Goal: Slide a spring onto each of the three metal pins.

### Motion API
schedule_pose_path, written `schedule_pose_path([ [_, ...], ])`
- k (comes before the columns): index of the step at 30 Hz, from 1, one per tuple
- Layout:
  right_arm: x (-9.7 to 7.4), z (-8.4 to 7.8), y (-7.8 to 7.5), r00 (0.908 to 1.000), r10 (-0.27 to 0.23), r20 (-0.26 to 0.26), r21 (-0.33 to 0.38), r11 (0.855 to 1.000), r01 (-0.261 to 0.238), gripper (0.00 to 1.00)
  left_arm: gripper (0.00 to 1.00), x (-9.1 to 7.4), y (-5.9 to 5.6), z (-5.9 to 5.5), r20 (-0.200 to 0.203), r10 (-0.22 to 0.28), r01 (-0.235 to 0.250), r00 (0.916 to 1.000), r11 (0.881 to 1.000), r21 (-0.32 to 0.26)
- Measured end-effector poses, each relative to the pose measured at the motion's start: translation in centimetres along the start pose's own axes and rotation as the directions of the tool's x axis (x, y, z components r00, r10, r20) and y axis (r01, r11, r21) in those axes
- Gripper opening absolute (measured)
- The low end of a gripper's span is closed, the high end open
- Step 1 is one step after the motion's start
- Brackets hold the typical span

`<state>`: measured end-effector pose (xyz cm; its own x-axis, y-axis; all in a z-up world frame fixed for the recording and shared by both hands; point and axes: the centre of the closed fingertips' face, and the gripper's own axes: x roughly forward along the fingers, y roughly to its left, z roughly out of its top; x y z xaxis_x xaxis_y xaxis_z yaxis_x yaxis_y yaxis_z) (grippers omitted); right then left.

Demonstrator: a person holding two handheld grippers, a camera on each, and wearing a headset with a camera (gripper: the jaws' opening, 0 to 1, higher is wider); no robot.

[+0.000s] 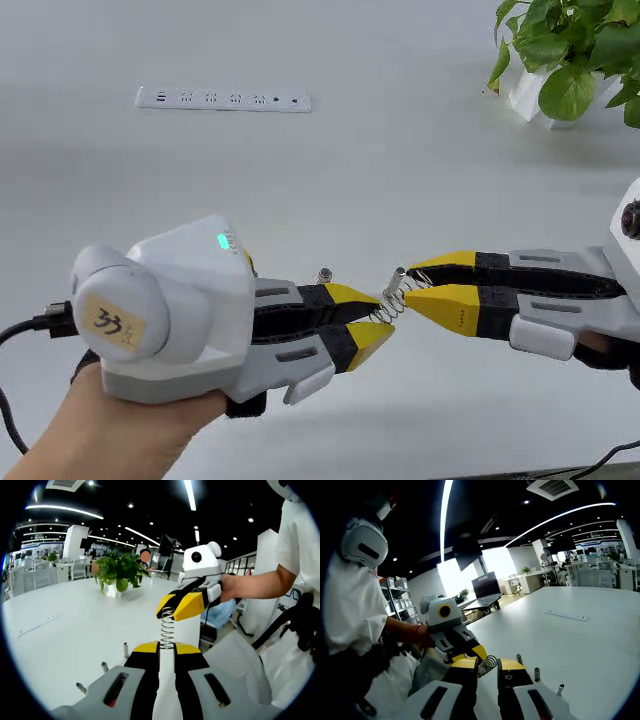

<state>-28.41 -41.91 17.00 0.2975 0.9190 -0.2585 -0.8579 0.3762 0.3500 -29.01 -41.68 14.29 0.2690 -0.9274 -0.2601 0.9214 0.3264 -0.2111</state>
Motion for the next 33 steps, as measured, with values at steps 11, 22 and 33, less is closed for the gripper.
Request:
schedule_pose_path([
  [11,0.2,0.6,0.3,0.9999,0.007,0.013,0.017,1.0,-0.007,0.07,0.06,0.0,-0.2,0.3,0.018,-0.013,0.014,0.9997,1.0,-0.016],
  [22,0.1,1.0,0.7,0.9998,0.018,-0.001,-0.015,1.0,-0.018,0.06,0.06,0.0,-0.4,0.3,0.021,-0.028,0.028,0.9994,0.999,-0.028],
  [33,0.3,1.1,1.1,0.9995,0.027,-0.016,-0.025,0.999,-0.027,0.06,0.07,0.2,-0.5,-0.2,-0.003,-0.043,0.043,0.9991,0.998,-0.041],
])
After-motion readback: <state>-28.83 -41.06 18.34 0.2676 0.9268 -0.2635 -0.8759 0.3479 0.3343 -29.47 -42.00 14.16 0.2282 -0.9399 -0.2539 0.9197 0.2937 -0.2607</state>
